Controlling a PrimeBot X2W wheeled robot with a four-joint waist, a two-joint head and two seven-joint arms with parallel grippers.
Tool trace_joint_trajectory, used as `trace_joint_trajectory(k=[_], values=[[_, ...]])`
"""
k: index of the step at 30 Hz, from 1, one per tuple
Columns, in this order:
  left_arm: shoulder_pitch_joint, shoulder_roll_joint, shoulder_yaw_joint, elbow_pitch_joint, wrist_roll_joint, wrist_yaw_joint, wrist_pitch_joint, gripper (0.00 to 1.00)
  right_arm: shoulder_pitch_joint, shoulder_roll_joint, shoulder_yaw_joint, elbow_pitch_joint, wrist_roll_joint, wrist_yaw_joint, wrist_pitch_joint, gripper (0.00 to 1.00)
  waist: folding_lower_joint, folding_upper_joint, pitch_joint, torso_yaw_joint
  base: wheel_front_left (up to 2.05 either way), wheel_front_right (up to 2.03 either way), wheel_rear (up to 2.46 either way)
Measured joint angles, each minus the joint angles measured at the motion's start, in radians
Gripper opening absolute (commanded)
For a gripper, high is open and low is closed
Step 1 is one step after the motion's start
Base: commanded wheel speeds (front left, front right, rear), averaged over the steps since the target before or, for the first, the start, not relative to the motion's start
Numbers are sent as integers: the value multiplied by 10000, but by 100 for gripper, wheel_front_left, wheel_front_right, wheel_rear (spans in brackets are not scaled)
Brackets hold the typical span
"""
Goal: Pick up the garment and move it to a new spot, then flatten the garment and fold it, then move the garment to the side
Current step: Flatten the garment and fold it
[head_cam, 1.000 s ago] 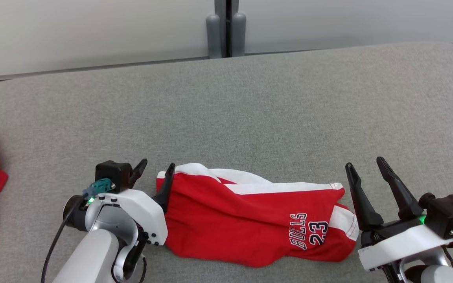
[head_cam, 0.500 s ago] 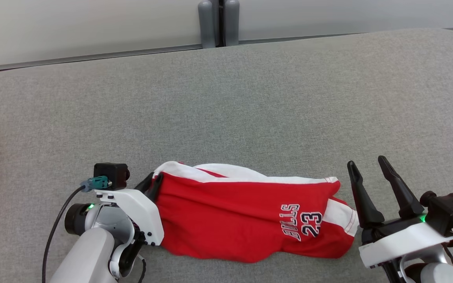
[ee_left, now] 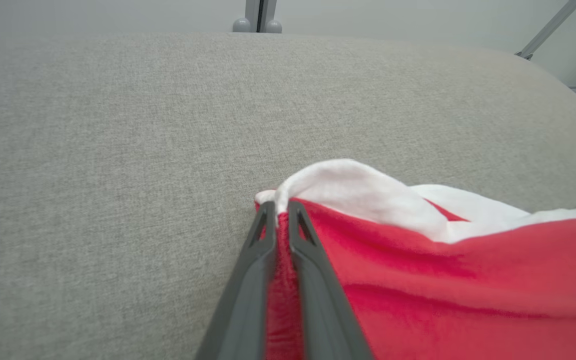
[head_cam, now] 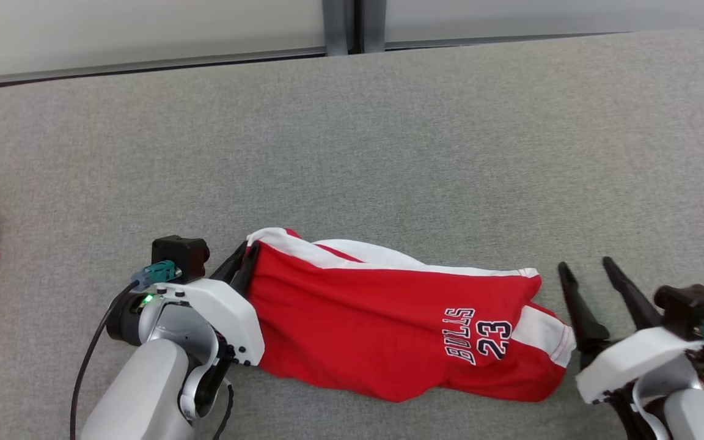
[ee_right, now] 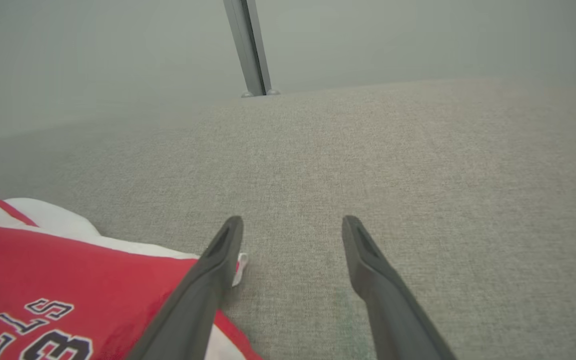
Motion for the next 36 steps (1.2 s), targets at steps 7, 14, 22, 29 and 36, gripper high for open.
trace_joint_trajectory(k=[7, 14, 22, 29, 36], values=[[-67, -56, -111, -56, 38, -4, -180, 0, -627, 0, 1060, 1227, 520, 0, 111, 100, 0, 0, 212, 254, 0, 0, 0], [-56, -42, -176, -151, 61, 4, -424, 0, -1147, -56, 1638, 2148, 1072, 0, 163, 0, 0, 0, 193, 291, 0, 0, 0], [-2, 73, -198, -926, 437, 184, -1264, 0, -1644, -529, 1459, 1710, 1204, 2, -796, 0, 0, 0, -57, 292, 0, 0, 0], [-328, 334, -125, -2476, 788, 393, -1668, 0, -2361, -1049, 704, 19, 569, 2, -1260, 0, 0, 0, -535, 204, 0, 0, 0], [-1105, 702, 71, -4504, 1183, 654, -1434, 0, -3055, -1377, -270, -2826, -251, 2, -1051, 0, 0, 0, -1094, 44, 0, 0, 0]])
